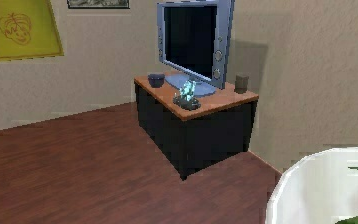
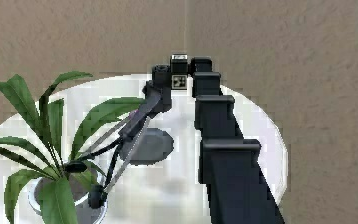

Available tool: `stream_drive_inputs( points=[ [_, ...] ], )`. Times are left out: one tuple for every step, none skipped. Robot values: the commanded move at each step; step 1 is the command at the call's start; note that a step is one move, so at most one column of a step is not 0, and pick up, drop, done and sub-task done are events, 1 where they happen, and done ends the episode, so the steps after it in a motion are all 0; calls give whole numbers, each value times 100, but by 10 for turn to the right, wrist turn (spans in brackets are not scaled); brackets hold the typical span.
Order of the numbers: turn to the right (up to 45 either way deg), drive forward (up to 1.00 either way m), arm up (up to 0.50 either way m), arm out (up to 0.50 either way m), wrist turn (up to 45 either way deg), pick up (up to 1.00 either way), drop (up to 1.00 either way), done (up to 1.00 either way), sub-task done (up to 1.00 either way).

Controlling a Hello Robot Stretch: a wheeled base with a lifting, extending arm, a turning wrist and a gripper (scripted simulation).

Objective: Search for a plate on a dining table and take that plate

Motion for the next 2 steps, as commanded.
stream_drive_inputs(
  points=[
    [0, 0, 0, 0, 450, 0, 0, 0, 0],
    [0, 0, 0, 0, 450, 0, 0, 0, 0]
  ],
)
